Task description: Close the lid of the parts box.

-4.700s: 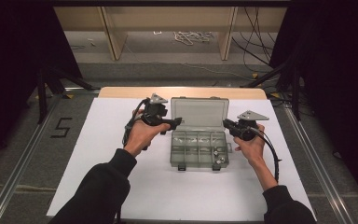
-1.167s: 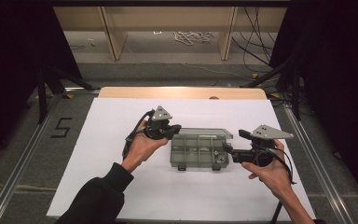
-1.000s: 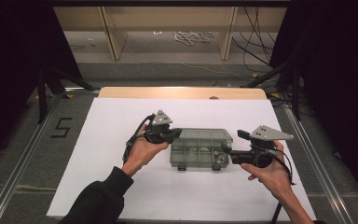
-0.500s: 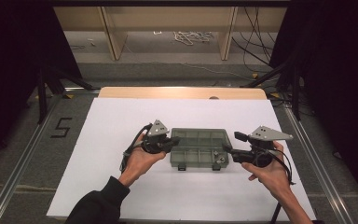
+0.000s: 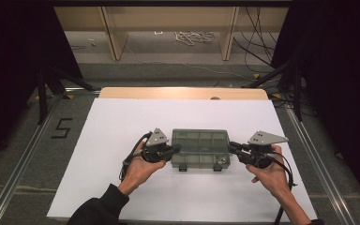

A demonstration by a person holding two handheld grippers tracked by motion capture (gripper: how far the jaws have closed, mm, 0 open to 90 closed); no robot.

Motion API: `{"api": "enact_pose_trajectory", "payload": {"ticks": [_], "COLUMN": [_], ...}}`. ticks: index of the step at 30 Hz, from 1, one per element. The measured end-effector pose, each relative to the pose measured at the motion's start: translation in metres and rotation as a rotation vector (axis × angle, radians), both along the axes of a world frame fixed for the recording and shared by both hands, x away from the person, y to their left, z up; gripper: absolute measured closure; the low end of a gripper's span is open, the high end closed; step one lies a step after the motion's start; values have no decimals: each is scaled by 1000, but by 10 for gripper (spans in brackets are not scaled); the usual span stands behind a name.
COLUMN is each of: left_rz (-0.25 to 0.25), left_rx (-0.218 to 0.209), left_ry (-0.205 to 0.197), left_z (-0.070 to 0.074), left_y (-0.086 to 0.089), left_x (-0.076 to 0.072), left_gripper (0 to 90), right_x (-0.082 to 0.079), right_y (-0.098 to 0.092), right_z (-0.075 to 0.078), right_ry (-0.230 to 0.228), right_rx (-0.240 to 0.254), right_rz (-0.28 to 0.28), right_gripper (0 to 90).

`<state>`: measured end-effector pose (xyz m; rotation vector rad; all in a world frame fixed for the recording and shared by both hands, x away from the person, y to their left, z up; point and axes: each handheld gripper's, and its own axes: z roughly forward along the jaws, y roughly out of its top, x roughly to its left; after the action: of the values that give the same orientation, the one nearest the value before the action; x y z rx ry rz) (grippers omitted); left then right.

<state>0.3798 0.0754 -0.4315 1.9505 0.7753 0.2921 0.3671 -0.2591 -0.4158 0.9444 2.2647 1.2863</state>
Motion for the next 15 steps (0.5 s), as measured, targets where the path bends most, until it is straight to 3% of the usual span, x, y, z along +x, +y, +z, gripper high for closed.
{"api": "enact_pose_trajectory", "payload": {"ticks": [15], "left_rz": [-3], "left_rx": [21], "left_ry": [16], "left_z": [-20], "left_y": [6], "left_x": [-3], "left_gripper": [897], "right_x": [3], "right_y": [1], "right_z": [-21], "right_ry": [63], "right_rx": [-91], "right_rz": [26], "right_gripper": [885]}}
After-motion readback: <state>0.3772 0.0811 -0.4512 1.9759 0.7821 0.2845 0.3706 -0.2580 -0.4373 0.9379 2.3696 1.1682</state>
